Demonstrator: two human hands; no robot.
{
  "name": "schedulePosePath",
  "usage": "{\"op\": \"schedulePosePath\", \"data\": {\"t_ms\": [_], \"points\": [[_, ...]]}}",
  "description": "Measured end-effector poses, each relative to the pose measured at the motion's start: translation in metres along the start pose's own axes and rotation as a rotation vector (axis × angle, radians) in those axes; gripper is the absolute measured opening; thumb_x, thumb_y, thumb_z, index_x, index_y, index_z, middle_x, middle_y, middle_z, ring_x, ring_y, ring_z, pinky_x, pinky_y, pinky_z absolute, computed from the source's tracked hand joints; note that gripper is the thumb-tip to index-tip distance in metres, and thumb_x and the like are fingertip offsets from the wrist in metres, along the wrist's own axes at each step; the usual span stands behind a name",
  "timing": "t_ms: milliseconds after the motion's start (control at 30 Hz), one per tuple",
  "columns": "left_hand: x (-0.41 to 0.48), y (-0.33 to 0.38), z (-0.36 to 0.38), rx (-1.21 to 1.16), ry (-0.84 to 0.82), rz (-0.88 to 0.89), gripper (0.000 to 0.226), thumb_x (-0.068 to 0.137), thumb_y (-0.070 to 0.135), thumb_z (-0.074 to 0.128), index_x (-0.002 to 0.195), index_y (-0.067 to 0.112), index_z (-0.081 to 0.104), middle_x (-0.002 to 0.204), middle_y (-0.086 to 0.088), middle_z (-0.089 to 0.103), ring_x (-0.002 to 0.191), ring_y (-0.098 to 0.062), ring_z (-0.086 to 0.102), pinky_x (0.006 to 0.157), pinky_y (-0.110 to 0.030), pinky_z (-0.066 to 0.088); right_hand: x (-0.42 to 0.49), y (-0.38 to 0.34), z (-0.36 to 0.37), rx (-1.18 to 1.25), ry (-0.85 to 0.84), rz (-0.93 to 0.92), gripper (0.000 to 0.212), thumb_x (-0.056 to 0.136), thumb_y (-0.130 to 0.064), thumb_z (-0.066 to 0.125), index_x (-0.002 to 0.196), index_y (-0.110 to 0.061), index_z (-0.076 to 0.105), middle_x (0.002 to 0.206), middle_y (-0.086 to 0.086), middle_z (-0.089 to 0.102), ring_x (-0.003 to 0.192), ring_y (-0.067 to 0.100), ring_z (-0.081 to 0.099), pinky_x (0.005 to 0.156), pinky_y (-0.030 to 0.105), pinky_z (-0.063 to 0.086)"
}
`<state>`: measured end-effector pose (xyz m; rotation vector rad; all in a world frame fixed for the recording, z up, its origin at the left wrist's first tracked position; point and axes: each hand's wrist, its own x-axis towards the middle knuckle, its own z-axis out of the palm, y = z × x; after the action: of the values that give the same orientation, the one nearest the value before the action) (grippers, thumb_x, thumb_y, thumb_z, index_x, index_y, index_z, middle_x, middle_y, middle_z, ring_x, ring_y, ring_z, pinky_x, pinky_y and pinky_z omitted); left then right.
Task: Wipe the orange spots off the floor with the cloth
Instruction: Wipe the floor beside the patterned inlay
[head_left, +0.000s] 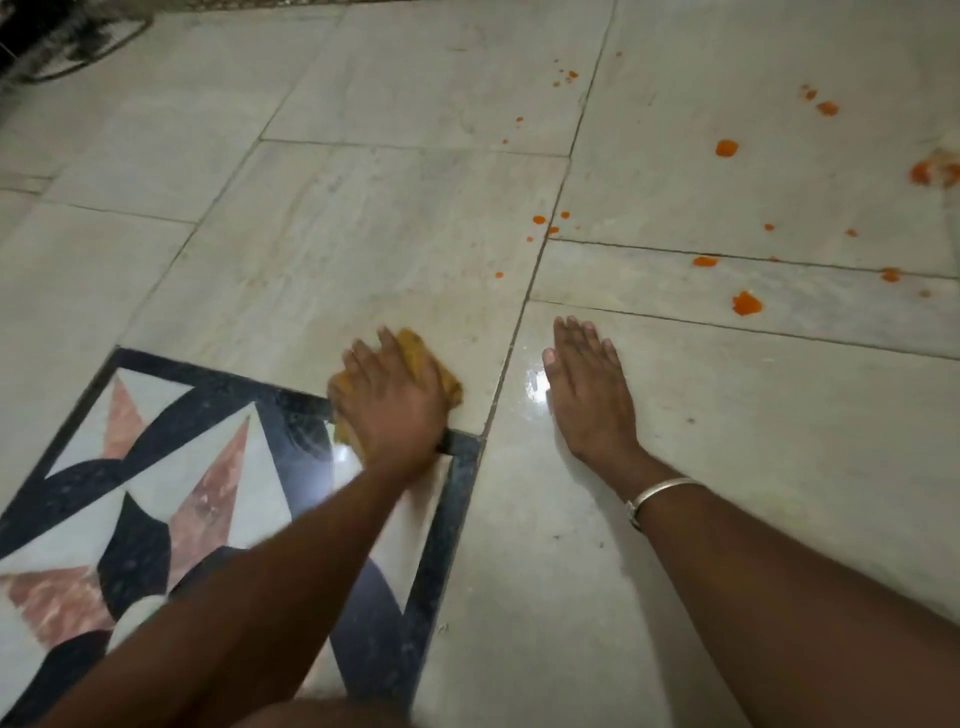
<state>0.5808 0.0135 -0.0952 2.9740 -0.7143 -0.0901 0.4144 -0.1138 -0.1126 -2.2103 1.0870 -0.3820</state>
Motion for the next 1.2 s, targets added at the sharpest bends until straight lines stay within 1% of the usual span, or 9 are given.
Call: {"op": "schedulePosePath", "data": {"t_ms": [200,367,533,633,733,833,933,1067,1200], "points": [[-0.066,0.067,0.016,0.028,-0.109,0.626,0.073,0.106,0.060,0.014,0.166,0.023,-0.005,0.174,-0.012,-0.006,0.160,-0.029,-0.007,0.126,-0.060,-0.001,-0.002,0.003,-0.009,0.084,-0.050,0.002,0.067,0.103,-0.051,0.018,0.161,-0.019,0.029,0.168,0.000,0.026,0.158,0.014,0.012,0.127,0.028,-0.002],[0.020,0.021,0.004,0.029,-0.101,0.302,0.072,0.106,0.060,0.006,0.166,0.020,0.000,0.173,-0.016,0.004,0.160,-0.034,0.004,0.125,-0.064,0.005,-0.024,0.028,-0.018,-0.327,-0.185,-0.241,0.072,0.101,-0.052,0.006,0.164,-0.018,0.014,0.172,0.004,0.008,0.159,0.019,0.002,0.128,0.034,-0.002],[-0.035,-0.014,0.006,-0.006,-0.080,0.175,0.071,0.107,0.058,0.006,0.166,0.019,-0.001,0.173,-0.018,0.005,0.160,-0.035,0.004,0.125,-0.066,0.003,-0.039,0.029,-0.020,-0.391,-0.133,-0.201,0.071,0.101,-0.051,0.003,0.164,-0.020,0.012,0.172,0.004,0.006,0.159,0.021,0.002,0.128,0.036,-0.003],[-0.107,-0.008,0.006,-0.023,-0.096,0.291,0.072,0.106,0.060,0.005,0.166,0.021,-0.007,0.173,-0.015,-0.003,0.160,-0.033,-0.006,0.127,-0.061,-0.002,-0.036,0.032,-0.027,-0.290,-0.186,-0.205,0.078,0.097,-0.055,0.000,0.164,-0.021,0.019,0.172,0.002,0.008,0.159,0.018,0.003,0.127,0.033,-0.003],[-0.162,0.025,0.011,-0.018,-0.186,0.635,0.075,0.104,0.066,0.005,0.165,0.025,-0.011,0.172,-0.010,-0.018,0.159,-0.028,-0.019,0.126,-0.058,-0.009,-0.033,0.033,-0.033,-0.250,-0.210,-0.211,0.076,0.098,-0.057,0.002,0.163,-0.023,0.022,0.172,0.000,0.010,0.159,0.015,0.003,0.128,0.032,-0.001],[-0.124,0.052,0.009,0.023,-0.140,0.814,0.075,0.106,0.061,0.020,0.166,0.020,0.003,0.173,-0.014,-0.002,0.161,-0.032,-0.003,0.127,-0.061,-0.003,-0.033,0.035,-0.037,-0.212,-0.195,-0.191,0.066,0.104,-0.048,0.015,0.161,-0.020,0.028,0.171,0.001,0.017,0.158,0.014,0.008,0.127,0.030,0.001],[-0.064,0.021,0.005,0.014,-0.034,0.561,0.070,0.105,0.048,0.037,0.161,0.007,0.024,0.164,-0.029,0.029,0.152,-0.048,0.028,0.119,-0.073,0.017,-0.043,0.037,-0.046,-0.135,-0.249,-0.187,0.055,0.111,-0.042,0.026,0.160,-0.018,0.031,0.170,-0.001,0.018,0.158,0.011,0.009,0.125,0.025,-0.001],[-0.040,-0.024,-0.001,-0.054,-0.178,0.138,0.077,0.105,0.062,0.007,0.166,0.015,0.003,0.173,-0.020,0.006,0.159,-0.038,0.005,0.123,-0.069,0.006,-0.048,0.036,-0.064,0.138,-0.266,-0.054,0.047,0.111,-0.038,0.036,0.154,-0.020,0.046,0.164,-0.004,0.036,0.153,0.007,0.026,0.119,0.017,0.013],[-0.066,-0.020,-0.021,-0.172,-0.075,0.325,0.095,0.097,0.077,0.029,0.166,0.015,0.005,0.174,-0.012,0.004,0.160,-0.033,0.001,0.125,-0.057,0.000,-0.037,0.018,-0.086,0.444,-0.029,0.190,0.044,0.109,-0.042,0.040,0.133,-0.018,0.068,0.137,0.000,0.066,0.127,0.014,0.058,0.098,0.020,0.037]]}}
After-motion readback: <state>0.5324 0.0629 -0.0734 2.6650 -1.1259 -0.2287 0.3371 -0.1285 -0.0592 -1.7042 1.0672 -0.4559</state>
